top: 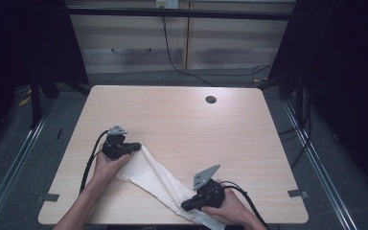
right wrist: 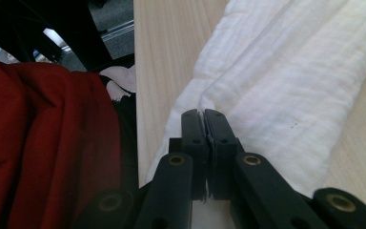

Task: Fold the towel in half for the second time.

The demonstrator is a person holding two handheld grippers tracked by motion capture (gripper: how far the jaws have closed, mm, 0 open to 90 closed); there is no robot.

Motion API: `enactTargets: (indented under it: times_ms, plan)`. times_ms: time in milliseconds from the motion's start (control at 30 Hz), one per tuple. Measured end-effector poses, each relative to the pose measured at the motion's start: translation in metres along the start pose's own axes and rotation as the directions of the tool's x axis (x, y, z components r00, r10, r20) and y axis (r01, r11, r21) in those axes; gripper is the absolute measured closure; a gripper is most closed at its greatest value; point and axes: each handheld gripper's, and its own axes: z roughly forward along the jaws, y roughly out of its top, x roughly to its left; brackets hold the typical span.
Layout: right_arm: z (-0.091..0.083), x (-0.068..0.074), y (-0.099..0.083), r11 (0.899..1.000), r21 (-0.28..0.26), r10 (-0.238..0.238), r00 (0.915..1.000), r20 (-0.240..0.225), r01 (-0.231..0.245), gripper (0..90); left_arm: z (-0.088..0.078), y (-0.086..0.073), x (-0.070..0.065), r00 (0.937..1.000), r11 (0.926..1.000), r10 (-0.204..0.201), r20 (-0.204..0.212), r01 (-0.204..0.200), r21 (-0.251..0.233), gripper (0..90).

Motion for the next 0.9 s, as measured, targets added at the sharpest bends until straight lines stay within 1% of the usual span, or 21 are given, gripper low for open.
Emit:
enactTargets:
  times_ms: [67,100,133,167,200,233,300,367,400,433,467,500,533,567,600,633,700,767,800,833,900]
  plan:
    - [-0.001,-0.001,0.001,1.0,0.009,-0.006,1.0,0.005,0.006,88.6,-0.001,0.001,0.0,1.0,1.0,0.002,0.004,-0.002,-0.004,86.4]
    - [-0.003,-0.002,0.003,0.999,0.037,-0.008,0.9991,0.042,0.006,88.7,-0.001,0.003,-0.001,1.0,0.9997,-0.003,0.003,0.003,-0.023,86.4]
    - [-0.005,-0.004,0.004,0.999,0.046,-0.014,0.9979,0.062,0.012,88.8,-0.003,0.005,-0.001,1.0,0.9994,0.004,0.001,-0.004,-0.034,86.4]
    - [-0.005,-0.004,0.004,0.999,0.046,-0.014,0.9979,0.062,0.012,88.8,-0.005,0.007,-0.002,1.0,0.9987,0.002,0.004,-0.002,-0.052,86.4]
    - [-0.012,-0.011,0.003,0.999,0.052,-0.007,0.9924,0.123,0.0,88.8,-0.009,0.009,-0.002,0.9999,0.9969,0.0,0.016,0.001,-0.079,86.4]
    - [-0.016,-0.014,0.002,0.998,0.055,0.008,0.9894,0.145,-0.016,88.8,-0.015,0.012,-0.003,0.9997,0.9933,0.007,0.023,-0.005,-0.115,86.3]
    - [-0.022,-0.021,-0.001,0.998,0.046,0.028,0.983,0.181,-0.037,88.8,-0.021,0.015,-0.007,0.9988,0.9898,0.036,0.033,-0.031,-0.139,86.3]
    - [-0.028,-0.028,-0.004,0.997,0.039,0.058,0.9745,0.217,-0.068,88.9,-0.028,0.018,-0.014,0.9973,0.9836,0.065,0.033,-0.059,-0.171,86.3]
    - [-0.028,-0.028,-0.004,0.997,0.039,0.058,0.9745,0.217,-0.068,88.9,-0.028,0.018,-0.014,0.9973,0.9836,0.065,0.033,-0.059,-0.171,86.3]
    - [-0.034,-0.036,-0.005,0.996,0.034,0.074,0.9624,0.261,-0.086,88.9,-0.034,0.022,-0.022,0.9946,0.9786,0.095,0.042,-0.085,-0.187,86.2]
    - [-0.036,-0.039,-0.006,0.995,0.03,0.08,0.9591,0.272,-0.091,88.9,-0.035,0.022,-0.026,0.9935,0.9763,0.102,0.05,-0.09,-0.197,86.2]
    - [-0.038,-0.042,-0.006,0.994,0.028,0.091,0.9552,0.282,-0.103,88.9,-0.037,0.023,-0.029,0.9917,0.9757,0.112,0.063,-0.098,-0.196,86.2]
    - [-0.04,-0.045,-0.006,0.994,0.031,0.092,0.9477,0.305,-0.107,88.9,-0.037,0.022,-0.032,0.9896,0.9747,0.128,0.066,-0.113,-0.193,86.2]
    - [-0.04,-0.045,-0.006,0.994,0.031,0.092,0.9477,0.305,-0.107,88.9,-0.037,0.022,-0.032,0.9896,0.9747,0.128,0.066,-0.113,-0.193,86.2]
    - [-0.044,-0.05,-0.007,0.992,0.027,0.105,0.9391,0.327,-0.121,88.9,-0.038,0.021,-0.037,0.9859,0.9734,0.148,0.078,-0.131,-0.188,86.2]
    - [-0.045,-0.053,-0.008,0.992,0.015,0.115,0.935,0.336,-0.127,89.0,-0.039,0.02,-0.039,0.9841,0.9732,0.156,0.085,-0.139,-0.183,86.2]
    - [-0.046,-0.056,-0.009,0.992,0.006,0.118,0.9346,0.335,-0.128,88.9,-0.04,0.019,-0.041,0.9827,0.9731,0.162,0.091,-0.144,-0.18,86.2]
    - [-0.049,-0.06,-0.01,0.991,0.0,0.124,0.9255,0.358,-0.133,89.0,-0.042,0.013,-0.045,0.9784,0.9744,0.166,0.122,-0.144,-0.172,86.2]
    - [-0.049,-0.06,-0.01,0.99,-0.004,0.136,0.9236,0.358,-0.144,89.0,-0.042,0.011,-0.046,0.9747,0.9753,0.172,0.142,-0.149,-0.163,86.2]
    - [-0.049,-0.06,-0.011,0.989,-0.005,0.137,0.9226,0.36,-0.145,88.9,-0.042,0.011,-0.046,0.9747,0.9753,0.172,0.142,-0.149,-0.163,86.1]
    - [-0.049,-0.06,-0.011,0.99,-0.007,0.135,0.9226,0.361,-0.143,89.0,-0.041,0.004,-0.054,0.9663,0.9735,0.208,0.152,-0.189,-0.129,86.1]
